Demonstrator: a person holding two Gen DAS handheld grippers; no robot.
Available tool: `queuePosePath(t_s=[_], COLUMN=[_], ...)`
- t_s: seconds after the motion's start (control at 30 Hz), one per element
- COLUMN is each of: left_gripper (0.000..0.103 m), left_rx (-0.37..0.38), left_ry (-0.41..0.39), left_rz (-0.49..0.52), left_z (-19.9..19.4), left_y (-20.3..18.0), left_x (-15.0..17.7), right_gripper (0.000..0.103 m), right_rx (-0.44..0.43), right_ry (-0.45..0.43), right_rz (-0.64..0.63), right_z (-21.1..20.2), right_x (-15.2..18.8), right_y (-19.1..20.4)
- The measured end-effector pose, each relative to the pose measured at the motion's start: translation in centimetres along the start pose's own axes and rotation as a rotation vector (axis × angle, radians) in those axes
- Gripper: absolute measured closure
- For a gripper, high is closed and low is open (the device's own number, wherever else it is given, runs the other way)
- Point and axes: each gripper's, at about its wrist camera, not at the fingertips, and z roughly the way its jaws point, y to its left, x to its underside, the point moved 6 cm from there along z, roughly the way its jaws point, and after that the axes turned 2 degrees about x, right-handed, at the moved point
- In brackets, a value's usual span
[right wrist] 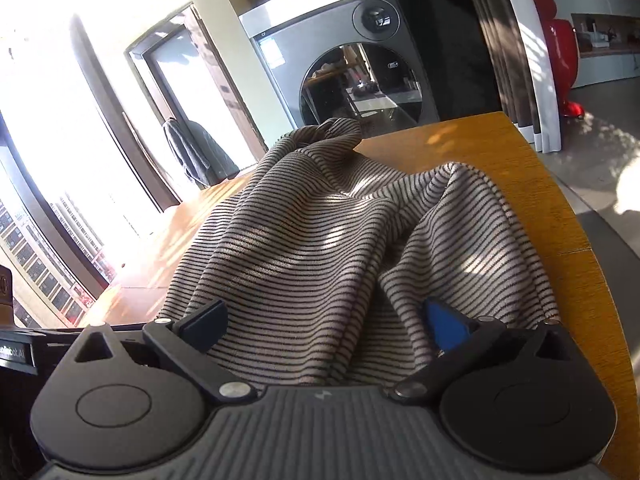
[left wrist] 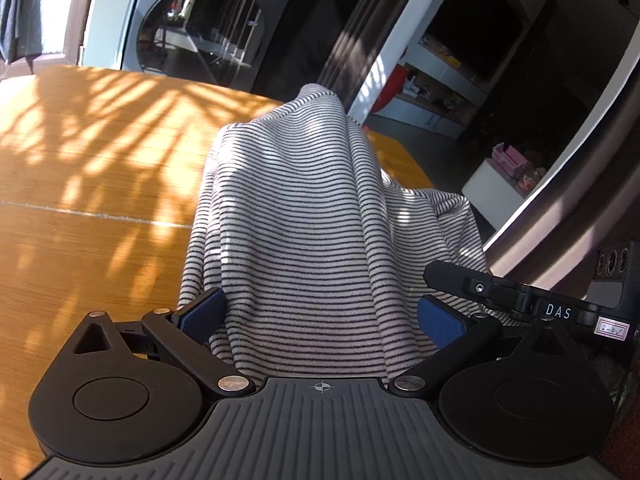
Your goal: Fold clothes
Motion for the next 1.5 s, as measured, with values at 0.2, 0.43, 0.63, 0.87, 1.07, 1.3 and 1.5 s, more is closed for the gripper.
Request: queuePosePath(t_s=[0.2, 0.43, 0.63, 0.87, 1.07, 1.3, 1.5], left_gripper=[0.037, 0.032, 0.037, 0.000, 0.000, 0.000, 0.035], left_rx=[-0.034, -0.159, -0.275, -0.336, -0.401, -0.234, -0.161], left_ry=[-0.018, -0.083, -0.048, -0.009, -0.010, -0.020, -0.037], left_rz=[-0.013, 0.031, 0.070, 0.116, 0.153, 0.144, 0.153], left_z=[-5.4, -5.4, -2.2, -1.9, -1.9, -4.7, -5.0], left_y=[1.5, 1.9, 2.0, 1.2, 0.8, 0.2, -0.9], left_x=[3.1, 1.8, 0.4, 1.7, 2.8, 4.1, 3.8], right_gripper=[0.000, 0.000, 0.000, 0.000, 0.000, 0.000, 0.000], right_rx=[-0.062, -0.072, -0.071, -0.115, -0.089, -0.091, -0.111], right_ry=[0.022, 0.037, 0.044, -0.113, -0.025, 0.043, 0.040], right_rz=[-0.038, -0.071, -0.080, 0.014, 0.088, -0.049, -0.038], right_z=[-3.4, -4.2, -4.4, -5.2, -1.4, -2.6, -3.2], right_x=[2.8, 3.1, 3.0, -0.7, -0.4, 1.8, 2.1], right_y=[2.3, 3.1, 3.4, 2.5, 1.1, 2.8, 2.8])
